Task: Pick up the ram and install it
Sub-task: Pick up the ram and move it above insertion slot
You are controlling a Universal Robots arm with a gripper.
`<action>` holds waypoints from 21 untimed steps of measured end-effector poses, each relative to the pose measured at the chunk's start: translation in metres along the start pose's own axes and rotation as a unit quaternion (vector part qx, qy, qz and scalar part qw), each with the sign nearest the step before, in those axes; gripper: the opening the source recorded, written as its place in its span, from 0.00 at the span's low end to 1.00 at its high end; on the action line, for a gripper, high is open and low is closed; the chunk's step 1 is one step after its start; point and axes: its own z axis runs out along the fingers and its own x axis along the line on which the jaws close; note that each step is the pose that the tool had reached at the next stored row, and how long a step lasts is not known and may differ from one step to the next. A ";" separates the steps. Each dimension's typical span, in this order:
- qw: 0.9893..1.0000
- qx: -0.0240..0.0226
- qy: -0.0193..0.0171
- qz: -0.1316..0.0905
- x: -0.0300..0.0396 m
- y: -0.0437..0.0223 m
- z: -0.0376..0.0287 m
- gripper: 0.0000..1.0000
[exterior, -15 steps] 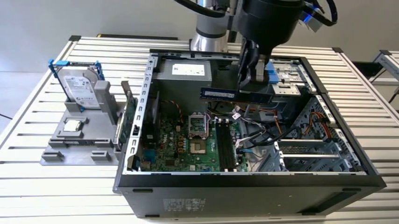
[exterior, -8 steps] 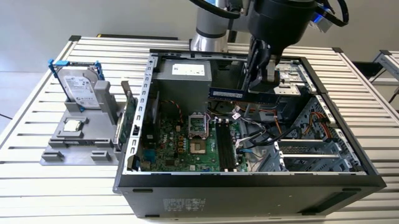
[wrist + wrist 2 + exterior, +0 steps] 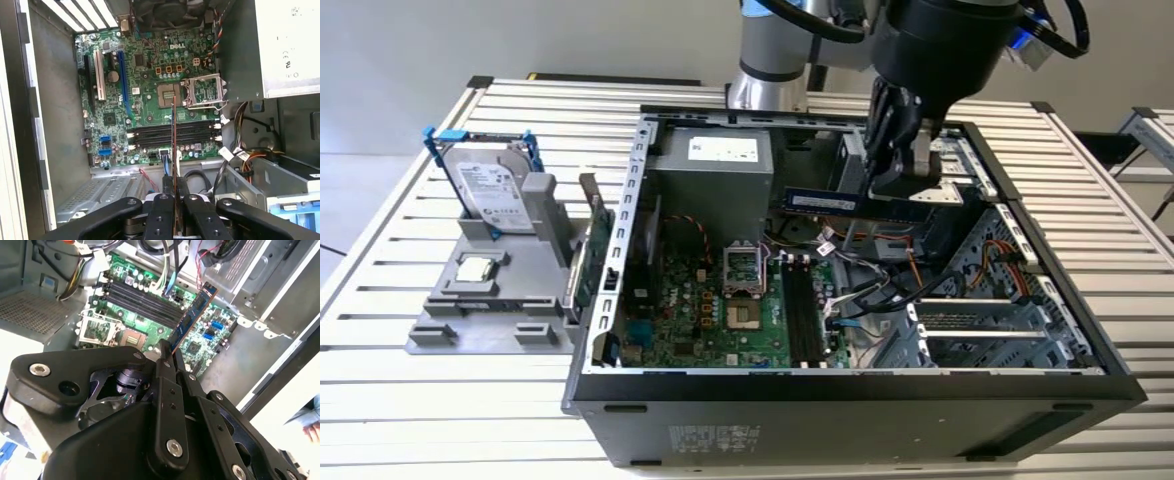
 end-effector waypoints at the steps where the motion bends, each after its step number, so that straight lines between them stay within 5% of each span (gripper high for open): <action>1: 1.000 0.000 0.000 0.000 -0.0002 -0.0014 -0.0001 0.00; 5: 1.000 0.000 0.000 0.000 -0.0008 -0.0056 -0.0002 0.00; 21: 1.000 0.000 0.000 0.000 0.0009 -0.0059 -0.0001 0.00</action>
